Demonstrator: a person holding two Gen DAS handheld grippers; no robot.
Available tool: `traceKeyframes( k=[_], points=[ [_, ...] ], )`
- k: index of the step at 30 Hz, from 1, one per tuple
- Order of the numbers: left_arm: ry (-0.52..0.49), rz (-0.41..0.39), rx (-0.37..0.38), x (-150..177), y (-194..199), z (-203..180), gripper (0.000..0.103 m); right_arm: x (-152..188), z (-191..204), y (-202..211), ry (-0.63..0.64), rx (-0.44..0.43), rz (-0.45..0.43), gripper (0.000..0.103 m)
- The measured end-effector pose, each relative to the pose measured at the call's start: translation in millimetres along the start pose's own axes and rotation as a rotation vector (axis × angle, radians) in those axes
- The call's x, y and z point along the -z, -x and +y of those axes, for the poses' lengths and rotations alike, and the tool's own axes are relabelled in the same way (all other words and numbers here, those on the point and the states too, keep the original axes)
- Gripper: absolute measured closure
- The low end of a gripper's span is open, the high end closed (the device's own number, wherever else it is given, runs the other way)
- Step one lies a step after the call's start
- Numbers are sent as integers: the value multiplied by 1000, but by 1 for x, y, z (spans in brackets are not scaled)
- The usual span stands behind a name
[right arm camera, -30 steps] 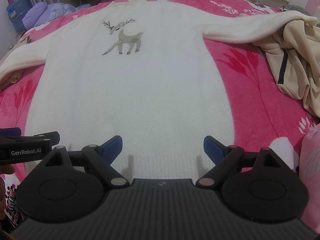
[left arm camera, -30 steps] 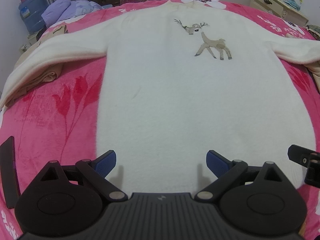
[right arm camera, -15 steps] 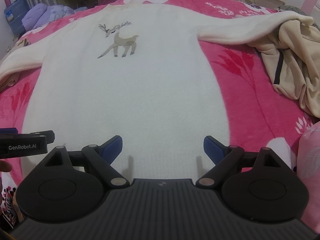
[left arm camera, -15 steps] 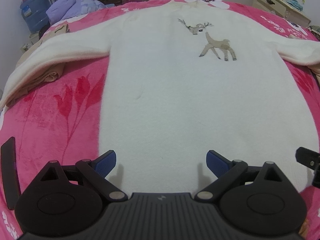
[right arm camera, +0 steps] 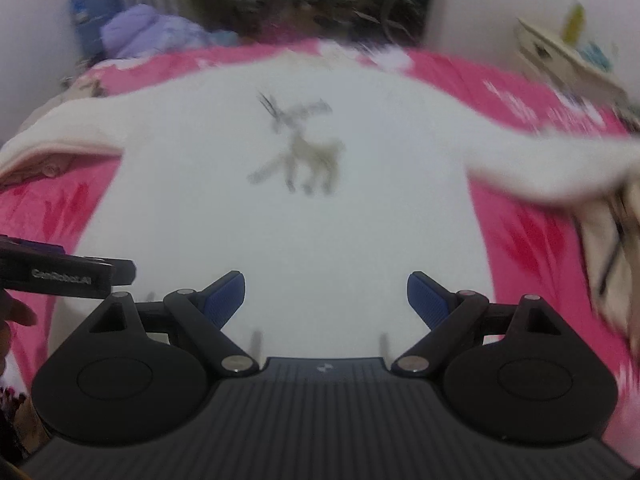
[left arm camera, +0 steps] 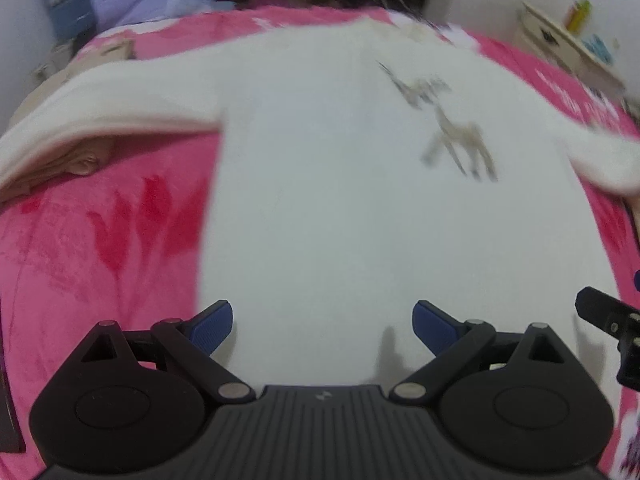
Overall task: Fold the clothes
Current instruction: 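Grasp the white sweater sleeve cuff with the left tool and lift it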
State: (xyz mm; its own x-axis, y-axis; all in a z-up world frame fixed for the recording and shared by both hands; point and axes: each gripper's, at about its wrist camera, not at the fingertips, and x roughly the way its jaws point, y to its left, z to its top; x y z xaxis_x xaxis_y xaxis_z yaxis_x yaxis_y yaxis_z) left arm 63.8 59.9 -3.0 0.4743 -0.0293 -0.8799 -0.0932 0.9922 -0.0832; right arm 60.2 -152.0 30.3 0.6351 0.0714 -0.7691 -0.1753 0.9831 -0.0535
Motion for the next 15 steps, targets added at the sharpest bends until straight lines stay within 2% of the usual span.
traceKeyframes(
  k=[5, 8, 15],
  points=[
    [137, -84, -38, -21, 3, 59, 6, -49, 23, -24, 90, -98, -104, 14],
    [256, -158, -100, -24, 9, 106, 6, -71, 47, -40, 146, -182, -154, 14],
    [670, -285, -205, -19, 18, 228, 6, -109, 131, -77, 233, -434, -226, 14]
  ],
)
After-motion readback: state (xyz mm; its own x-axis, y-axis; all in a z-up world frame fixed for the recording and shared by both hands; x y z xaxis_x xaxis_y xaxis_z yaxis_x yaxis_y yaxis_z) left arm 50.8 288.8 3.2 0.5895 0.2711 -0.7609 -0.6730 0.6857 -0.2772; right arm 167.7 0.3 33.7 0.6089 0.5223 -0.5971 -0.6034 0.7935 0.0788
